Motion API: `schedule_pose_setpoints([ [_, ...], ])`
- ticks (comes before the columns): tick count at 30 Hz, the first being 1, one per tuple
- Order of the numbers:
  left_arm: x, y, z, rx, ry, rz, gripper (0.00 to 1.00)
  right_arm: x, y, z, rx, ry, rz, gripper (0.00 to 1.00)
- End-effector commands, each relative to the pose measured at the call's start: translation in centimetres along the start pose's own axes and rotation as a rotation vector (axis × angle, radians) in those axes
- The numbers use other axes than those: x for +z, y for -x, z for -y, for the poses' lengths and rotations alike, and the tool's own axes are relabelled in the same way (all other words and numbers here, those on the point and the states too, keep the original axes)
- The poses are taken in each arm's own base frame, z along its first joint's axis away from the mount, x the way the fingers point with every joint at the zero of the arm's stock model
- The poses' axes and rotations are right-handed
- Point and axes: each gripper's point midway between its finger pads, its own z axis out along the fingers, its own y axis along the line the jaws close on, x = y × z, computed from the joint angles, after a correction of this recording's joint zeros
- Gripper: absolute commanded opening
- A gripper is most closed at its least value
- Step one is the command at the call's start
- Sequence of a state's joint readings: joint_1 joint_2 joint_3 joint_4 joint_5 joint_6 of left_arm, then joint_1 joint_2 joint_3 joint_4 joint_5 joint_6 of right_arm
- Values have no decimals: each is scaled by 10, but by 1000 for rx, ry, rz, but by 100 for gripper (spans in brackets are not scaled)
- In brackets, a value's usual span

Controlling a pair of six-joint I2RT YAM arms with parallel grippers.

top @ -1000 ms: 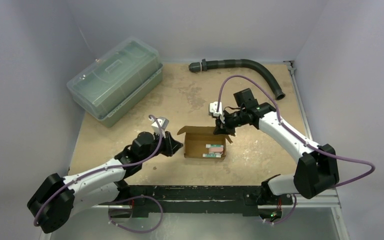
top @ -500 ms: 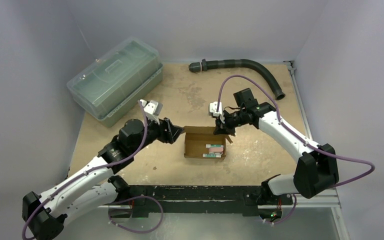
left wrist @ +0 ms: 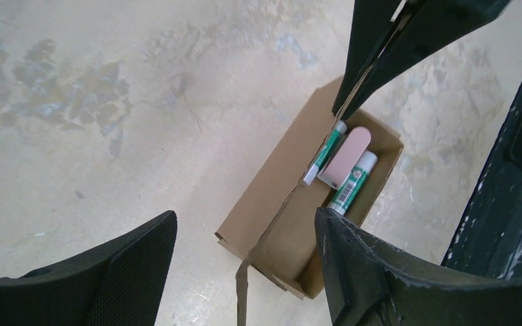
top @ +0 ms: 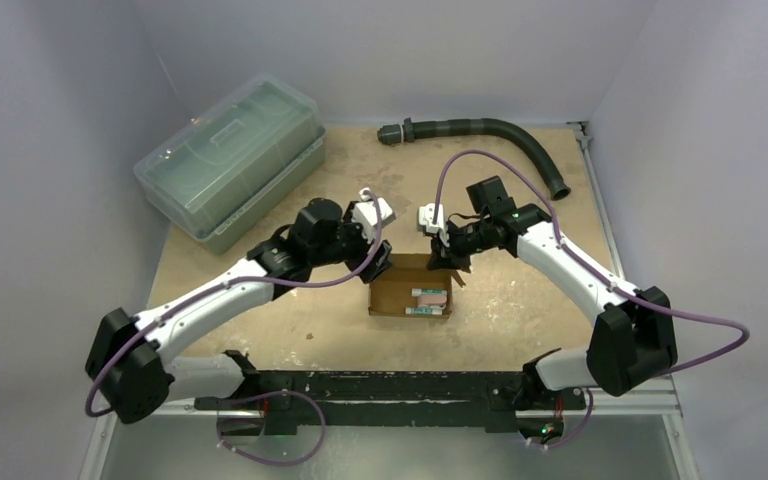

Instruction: Fold the paper box

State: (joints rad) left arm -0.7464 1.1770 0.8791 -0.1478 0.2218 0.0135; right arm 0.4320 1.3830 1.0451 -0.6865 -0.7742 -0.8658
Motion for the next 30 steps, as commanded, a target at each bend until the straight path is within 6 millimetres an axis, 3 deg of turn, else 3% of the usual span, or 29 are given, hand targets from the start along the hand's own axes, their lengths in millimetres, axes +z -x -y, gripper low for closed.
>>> schedule_pose_setpoints([
  [1, 18, 5, 5, 102, -93, -37, 73, -3, 3, 1, -12, 1, -14, 1],
  [5, 30, 0, 10, 106, -146, -67, 64, -3, 3, 1, -12, 2, -15, 1],
  [12, 34, -4, 18, 103, -198, -80, 30, -2, 3, 1, -15, 5, -13, 1],
  [16, 36, -7, 21, 103, -221, -97, 3, -3, 3, 1, -15, 4, -14, 1],
  [21, 36, -11, 20, 106, -222, -110, 0, -3, 4, 1, -11, 3, -13, 6],
  [23, 35, -12, 19, 109, -210, -112, 0, -5, 7, 2, -5, 1, -6, 20],
  [27, 31, -11, 17, 110, -184, -101, 0, -9, 13, 5, 13, -27, 12, 72],
  [30, 29, -15, 17, 109, -171, -104, 0, -22, 22, 10, 28, -64, 58, 98],
])
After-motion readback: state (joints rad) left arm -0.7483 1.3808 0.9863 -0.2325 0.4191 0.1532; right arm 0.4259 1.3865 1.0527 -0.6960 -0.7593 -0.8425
